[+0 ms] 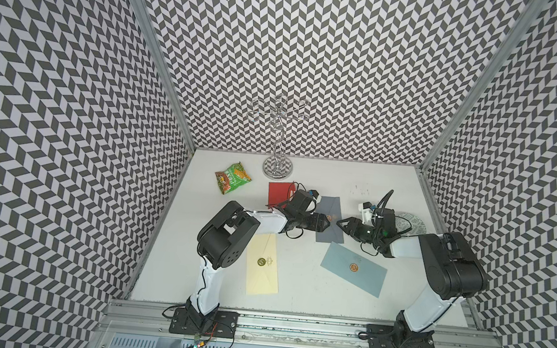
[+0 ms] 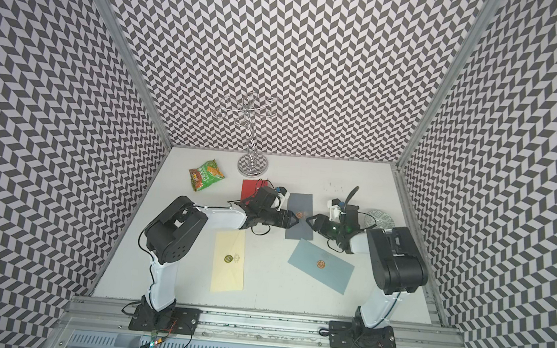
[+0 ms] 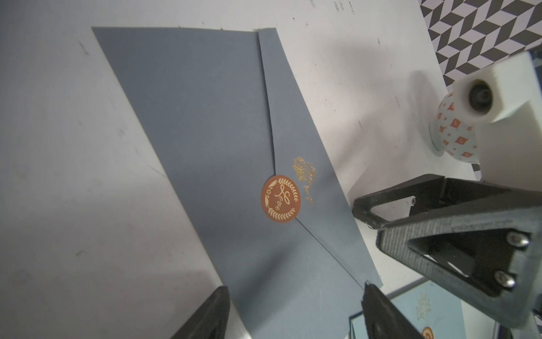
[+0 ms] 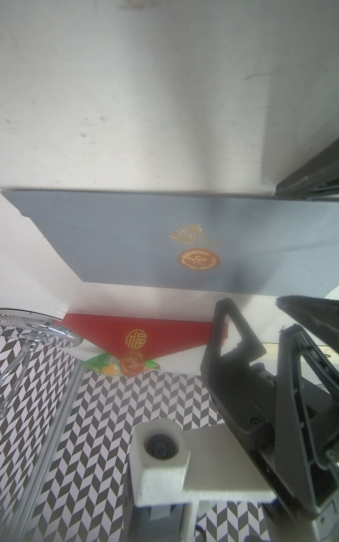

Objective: Open the envelope
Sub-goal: Pick up the envelope from the center of the board.

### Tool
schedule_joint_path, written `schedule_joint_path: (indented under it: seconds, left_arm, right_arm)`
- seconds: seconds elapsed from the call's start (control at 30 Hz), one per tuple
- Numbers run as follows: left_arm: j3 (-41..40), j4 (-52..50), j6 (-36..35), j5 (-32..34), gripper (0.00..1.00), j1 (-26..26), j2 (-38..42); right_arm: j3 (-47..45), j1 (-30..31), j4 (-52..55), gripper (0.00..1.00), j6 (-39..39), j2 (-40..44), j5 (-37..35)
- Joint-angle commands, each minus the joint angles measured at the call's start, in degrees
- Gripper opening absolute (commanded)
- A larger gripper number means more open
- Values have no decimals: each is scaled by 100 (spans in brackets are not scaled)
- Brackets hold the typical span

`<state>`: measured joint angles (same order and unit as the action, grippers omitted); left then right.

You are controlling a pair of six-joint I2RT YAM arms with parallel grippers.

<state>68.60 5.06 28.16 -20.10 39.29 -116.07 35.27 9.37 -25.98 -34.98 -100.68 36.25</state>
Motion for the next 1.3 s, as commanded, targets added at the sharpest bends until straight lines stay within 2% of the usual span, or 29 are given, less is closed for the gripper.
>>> schedule_joint_path:
  seconds: [0.0, 0.33, 0.8, 1.03, 1.27]
  left_arm:
    - [187, -59, 31, -73, 73, 0, -211]
    - [111, 24, 106, -206, 73, 4, -352]
    - [-111, 302, 259, -337, 73, 7, -284]
    - [-242, 482, 356, -397, 73, -4, -240]
    - [-279, 556, 409, -458, 73, -1, -226]
  right_arm:
    - [-46, 47, 383, 55, 18, -140, -215]
    - [-81, 43, 200, 55, -21, -122, 5]
    - [-507, 31, -1575, 55, -521, 316, 1048]
    - [-453, 30, -1724, 56, -678, 358, 1076]
    - [-604, 24, -2191, 56, -1242, 116, 1003]
